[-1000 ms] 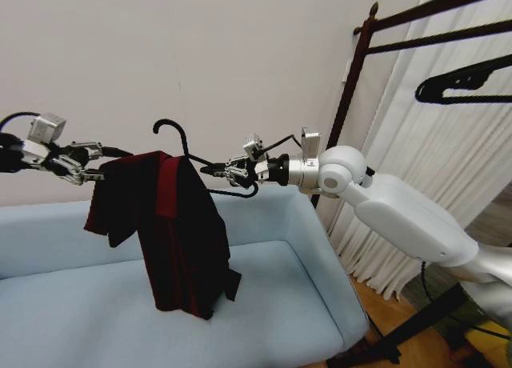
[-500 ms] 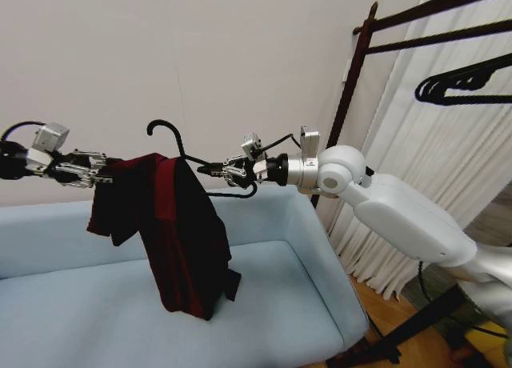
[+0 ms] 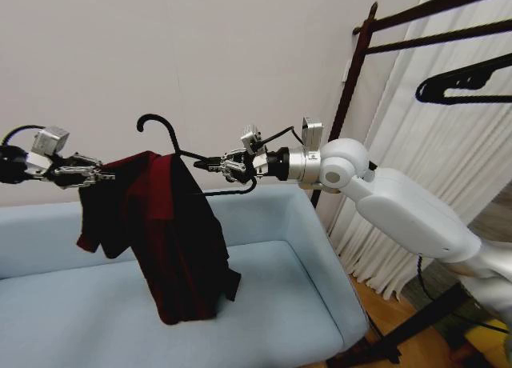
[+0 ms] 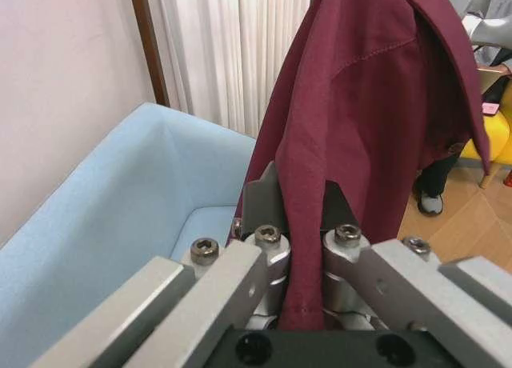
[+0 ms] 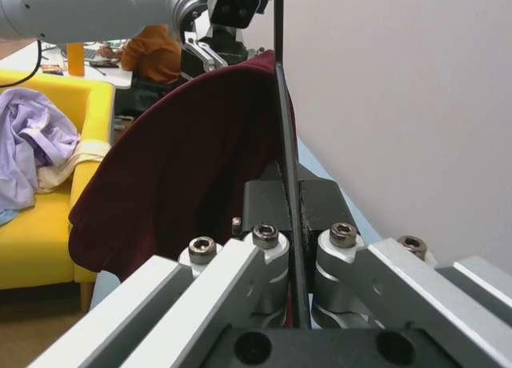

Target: Pick up the clothes from the sofa and hang them on the clothes hanger.

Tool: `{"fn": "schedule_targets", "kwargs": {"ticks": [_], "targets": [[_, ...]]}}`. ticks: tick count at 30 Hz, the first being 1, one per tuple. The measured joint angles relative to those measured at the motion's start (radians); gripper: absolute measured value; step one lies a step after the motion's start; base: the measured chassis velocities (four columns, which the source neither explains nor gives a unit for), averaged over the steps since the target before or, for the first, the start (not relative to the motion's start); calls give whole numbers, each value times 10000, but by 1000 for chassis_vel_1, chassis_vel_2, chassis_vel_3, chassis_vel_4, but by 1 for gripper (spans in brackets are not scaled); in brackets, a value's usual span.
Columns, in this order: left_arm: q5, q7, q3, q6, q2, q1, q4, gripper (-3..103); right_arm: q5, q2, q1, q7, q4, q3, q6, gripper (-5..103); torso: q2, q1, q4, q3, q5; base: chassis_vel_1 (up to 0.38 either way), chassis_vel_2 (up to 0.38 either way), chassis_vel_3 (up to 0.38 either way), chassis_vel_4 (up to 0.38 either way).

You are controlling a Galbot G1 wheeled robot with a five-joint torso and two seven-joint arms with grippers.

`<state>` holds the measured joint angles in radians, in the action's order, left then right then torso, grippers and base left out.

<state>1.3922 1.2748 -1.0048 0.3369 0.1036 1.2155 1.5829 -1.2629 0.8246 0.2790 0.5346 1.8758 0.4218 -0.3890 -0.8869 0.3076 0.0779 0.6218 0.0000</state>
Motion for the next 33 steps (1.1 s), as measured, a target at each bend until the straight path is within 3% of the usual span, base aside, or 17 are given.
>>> {"fn": "schedule_targets", "kwargs": {"ticks": [14,17,25,32,33], "targets": [[8,86,-5,60,-123,-88,35,2,88,-92,55,-248,-39,194,80,4,0,0,-1,0,-1,0,0,0,0],[10,177,-24,40,-123,-97,-12,2,82,-249,81,-529,-62,186,148,20,0,0,0,0,0,0,0,0,0],[-10,340,-55,1,-139,-128,-122,2,-312,-997,-144,-1182,100,-258,171,41,0,0,1,0,0,0,0,0,0],[21,521,-79,5,-214,-236,-270,2,-976,-1972,-1431,-1721,461,-978,288,74,0,0,1,0,1,0,0,0,0],[17,559,-84,6,-214,-248,-302,2,-1006,-2057,-1657,-1791,465,-1065,297,74,0,-1,0,-1,1,0,0,0,0]]}}
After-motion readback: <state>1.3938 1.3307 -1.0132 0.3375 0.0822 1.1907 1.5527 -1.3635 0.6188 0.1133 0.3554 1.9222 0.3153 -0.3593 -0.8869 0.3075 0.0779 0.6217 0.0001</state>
